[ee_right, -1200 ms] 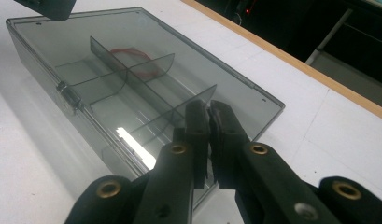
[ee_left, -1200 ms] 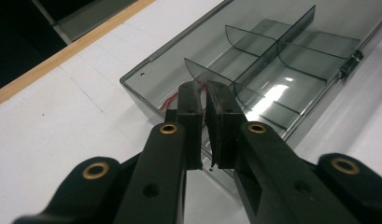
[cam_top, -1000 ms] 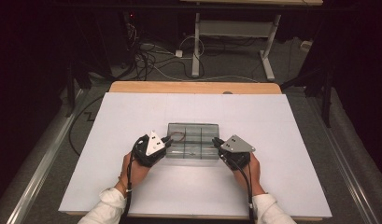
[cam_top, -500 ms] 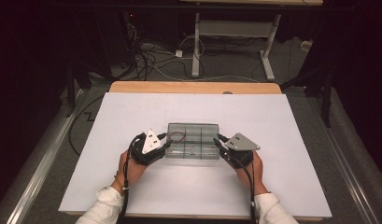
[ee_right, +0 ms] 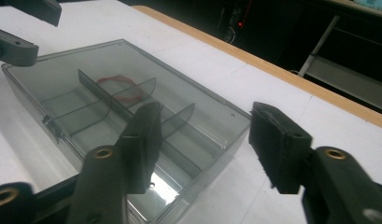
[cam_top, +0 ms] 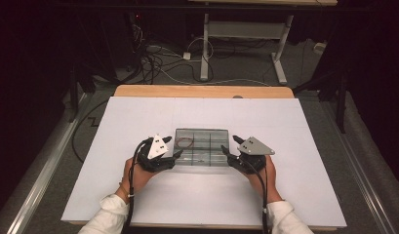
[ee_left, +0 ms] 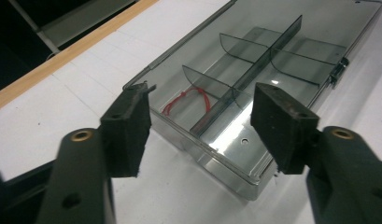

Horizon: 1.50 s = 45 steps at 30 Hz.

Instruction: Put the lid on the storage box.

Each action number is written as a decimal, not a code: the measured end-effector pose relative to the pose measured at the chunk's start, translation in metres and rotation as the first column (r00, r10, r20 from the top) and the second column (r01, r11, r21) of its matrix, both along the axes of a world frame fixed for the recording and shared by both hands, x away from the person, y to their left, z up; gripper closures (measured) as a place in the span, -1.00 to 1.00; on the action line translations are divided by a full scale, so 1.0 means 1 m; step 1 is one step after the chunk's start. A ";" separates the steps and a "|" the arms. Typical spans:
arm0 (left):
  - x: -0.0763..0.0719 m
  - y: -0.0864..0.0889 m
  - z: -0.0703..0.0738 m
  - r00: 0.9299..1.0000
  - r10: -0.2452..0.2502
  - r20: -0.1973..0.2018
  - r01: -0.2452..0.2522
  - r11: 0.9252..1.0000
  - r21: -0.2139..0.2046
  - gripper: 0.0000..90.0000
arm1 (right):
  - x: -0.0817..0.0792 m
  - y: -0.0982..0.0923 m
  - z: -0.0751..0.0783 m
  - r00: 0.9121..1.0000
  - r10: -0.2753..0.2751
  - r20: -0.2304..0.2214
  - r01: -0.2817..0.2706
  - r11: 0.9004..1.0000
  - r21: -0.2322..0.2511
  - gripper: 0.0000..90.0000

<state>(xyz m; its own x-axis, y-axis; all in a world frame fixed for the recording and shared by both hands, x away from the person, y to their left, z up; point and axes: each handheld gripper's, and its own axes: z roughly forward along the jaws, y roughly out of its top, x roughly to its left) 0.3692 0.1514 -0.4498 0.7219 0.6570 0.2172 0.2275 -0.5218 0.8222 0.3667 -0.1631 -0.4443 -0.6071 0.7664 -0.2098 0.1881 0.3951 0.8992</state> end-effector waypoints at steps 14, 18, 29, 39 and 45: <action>-0.002 -0.002 0.000 0.999 -0.030 -0.025 0.030 0.999 -0.015 -0.66 | -0.001 0.006 0.002 1.000 0.026 -0.005 -0.026 0.997 0.074 -0.64; -0.003 -0.004 0.001 0.999 -0.022 -0.027 0.022 1.000 -0.006 -0.66 | -0.002 0.007 0.003 0.999 0.041 -0.005 -0.040 0.996 0.076 -0.62; -0.016 -0.011 0.010 0.998 -0.068 0.009 0.067 0.997 0.032 -0.66 | -0.012 0.014 0.012 0.996 0.081 0.021 -0.082 0.996 0.024 -0.59; -0.028 -0.008 0.017 0.995 -0.094 0.031 0.093 0.995 0.036 -0.65 | -0.024 0.016 0.018 0.995 0.084 0.046 -0.083 0.996 -0.014 -0.58; -0.038 -0.002 0.021 0.994 -0.101 0.047 0.099 0.994 0.037 -0.65 | -0.034 0.013 0.023 0.993 0.095 0.065 -0.094 0.995 -0.026 -0.57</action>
<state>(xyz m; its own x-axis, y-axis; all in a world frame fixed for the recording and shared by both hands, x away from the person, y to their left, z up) 0.3308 0.1492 -0.4283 0.7715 0.5735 0.2754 0.1325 -0.5683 0.8121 0.3331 -0.1497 -0.4210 -0.6608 0.7007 -0.2690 0.0893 0.4293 0.8988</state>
